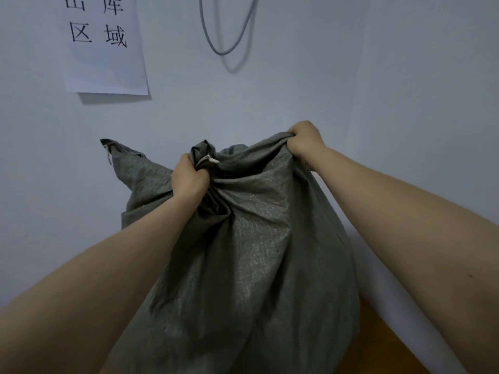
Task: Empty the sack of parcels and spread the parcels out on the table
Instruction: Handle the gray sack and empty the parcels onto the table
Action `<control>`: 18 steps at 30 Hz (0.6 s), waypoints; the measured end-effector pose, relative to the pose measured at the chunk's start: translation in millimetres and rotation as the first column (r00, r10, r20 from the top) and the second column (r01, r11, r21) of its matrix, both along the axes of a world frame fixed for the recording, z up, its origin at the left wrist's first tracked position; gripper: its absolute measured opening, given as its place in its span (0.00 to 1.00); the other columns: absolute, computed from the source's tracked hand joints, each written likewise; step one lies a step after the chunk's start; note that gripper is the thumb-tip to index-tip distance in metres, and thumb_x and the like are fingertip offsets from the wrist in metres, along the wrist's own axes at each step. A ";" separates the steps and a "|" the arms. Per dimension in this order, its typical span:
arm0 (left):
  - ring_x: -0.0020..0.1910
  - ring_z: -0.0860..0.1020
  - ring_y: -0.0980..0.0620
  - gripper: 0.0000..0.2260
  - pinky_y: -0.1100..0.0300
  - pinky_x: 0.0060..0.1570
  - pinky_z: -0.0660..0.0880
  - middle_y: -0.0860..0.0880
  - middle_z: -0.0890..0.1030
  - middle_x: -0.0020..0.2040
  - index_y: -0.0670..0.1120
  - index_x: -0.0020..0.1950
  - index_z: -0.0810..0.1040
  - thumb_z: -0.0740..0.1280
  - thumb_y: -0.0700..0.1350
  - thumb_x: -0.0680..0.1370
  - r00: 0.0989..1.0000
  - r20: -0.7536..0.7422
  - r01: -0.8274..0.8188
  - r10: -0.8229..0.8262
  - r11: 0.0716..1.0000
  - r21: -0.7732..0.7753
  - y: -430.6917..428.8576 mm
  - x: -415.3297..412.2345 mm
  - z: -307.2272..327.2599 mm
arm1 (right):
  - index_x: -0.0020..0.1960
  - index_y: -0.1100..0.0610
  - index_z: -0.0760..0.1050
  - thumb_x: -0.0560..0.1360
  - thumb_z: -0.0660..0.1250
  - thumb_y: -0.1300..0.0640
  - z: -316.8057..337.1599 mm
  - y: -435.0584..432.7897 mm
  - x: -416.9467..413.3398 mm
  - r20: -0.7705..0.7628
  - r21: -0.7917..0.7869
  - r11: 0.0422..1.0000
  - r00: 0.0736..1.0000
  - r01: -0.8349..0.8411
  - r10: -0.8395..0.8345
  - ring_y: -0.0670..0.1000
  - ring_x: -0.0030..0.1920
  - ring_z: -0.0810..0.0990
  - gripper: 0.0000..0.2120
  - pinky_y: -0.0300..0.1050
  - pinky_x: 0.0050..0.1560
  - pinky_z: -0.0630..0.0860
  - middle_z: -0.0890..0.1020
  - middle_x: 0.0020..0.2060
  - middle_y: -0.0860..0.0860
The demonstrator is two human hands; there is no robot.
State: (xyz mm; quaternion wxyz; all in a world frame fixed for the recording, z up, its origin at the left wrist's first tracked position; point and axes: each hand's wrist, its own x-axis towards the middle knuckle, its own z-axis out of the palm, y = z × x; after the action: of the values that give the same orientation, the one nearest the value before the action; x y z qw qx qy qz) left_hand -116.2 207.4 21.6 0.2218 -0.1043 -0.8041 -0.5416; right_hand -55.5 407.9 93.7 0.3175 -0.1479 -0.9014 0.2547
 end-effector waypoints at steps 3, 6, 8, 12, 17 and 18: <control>0.58 0.75 0.42 0.22 0.49 0.60 0.72 0.43 0.76 0.60 0.44 0.62 0.71 0.65 0.56 0.73 0.958 0.143 0.226 -0.248 0.962 0.154 11.4 7.9 0.5 | 0.37 0.60 0.74 0.70 0.56 0.70 -8.7 -9.2 1.4 0.018 -0.143 0.987 0.997 -0.073 0.076 0.52 0.38 0.71 0.11 0.44 0.38 0.66 0.71 0.34 0.56; 0.68 0.70 0.44 0.52 0.44 0.68 0.66 0.45 0.70 0.69 0.51 0.71 0.65 0.66 0.79 0.55 0.874 0.271 0.377 -0.402 0.915 0.142 23.6 7.4 -9.4 | 0.39 0.61 0.75 0.70 0.59 0.67 -20.1 -20.4 3.5 0.070 -0.313 0.937 0.980 -0.154 0.184 0.54 0.34 0.73 0.07 0.42 0.33 0.69 0.74 0.35 0.56; 0.74 0.61 0.43 0.58 0.43 0.72 0.60 0.45 0.61 0.75 0.56 0.76 0.55 0.65 0.81 0.52 0.858 0.286 0.448 -0.427 0.894 -0.011 32.3 16.3 -13.5 | 0.44 0.66 0.77 0.69 0.59 0.68 -25.7 -31.0 5.5 0.118 -0.359 0.914 0.963 -0.188 0.244 0.57 0.39 0.78 0.09 0.44 0.35 0.71 0.78 0.39 0.60; 0.77 0.50 0.41 0.63 0.46 0.75 0.53 0.40 0.51 0.77 0.47 0.78 0.38 0.72 0.72 0.58 0.926 0.275 0.336 -0.257 0.894 -0.296 51.4 30.9 -28.1 | 0.62 0.70 0.72 0.66 0.57 0.73 -35.5 -44.4 10.5 0.150 -0.359 0.897 0.932 -0.259 0.329 0.64 0.61 0.75 0.23 0.57 0.56 0.76 0.76 0.58 0.67; 0.65 0.70 0.39 0.30 0.49 0.65 0.66 0.39 0.75 0.64 0.43 0.68 0.68 0.72 0.54 0.72 0.989 0.062 0.148 -0.135 0.904 -0.400 61.1 20.3 -44.4 | 0.63 0.60 0.71 0.71 0.55 0.74 -43.5 -29.7 21.2 0.083 -0.556 0.755 0.881 -0.346 0.465 0.53 0.46 0.76 0.24 0.43 0.37 0.80 0.76 0.45 0.55; 0.62 0.73 0.39 0.23 0.49 0.63 0.68 0.39 0.77 0.61 0.42 0.65 0.71 0.70 0.50 0.74 0.990 0.021 0.137 -0.140 0.906 -0.401 61.7 18.5 -47.3 | 0.62 0.59 0.71 0.71 0.55 0.74 -45.4 -20.8 25.0 0.063 -0.592 0.723 0.874 -0.356 0.482 0.53 0.45 0.78 0.23 0.44 0.40 0.81 0.78 0.44 0.56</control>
State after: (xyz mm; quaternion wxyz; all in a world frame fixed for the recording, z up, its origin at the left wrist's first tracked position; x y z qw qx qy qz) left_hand -97.7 269.1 -25.6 0.1600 -0.2064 -0.8877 -0.3791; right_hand -30.5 387.1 48.3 0.0950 -0.0523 -0.8237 0.5566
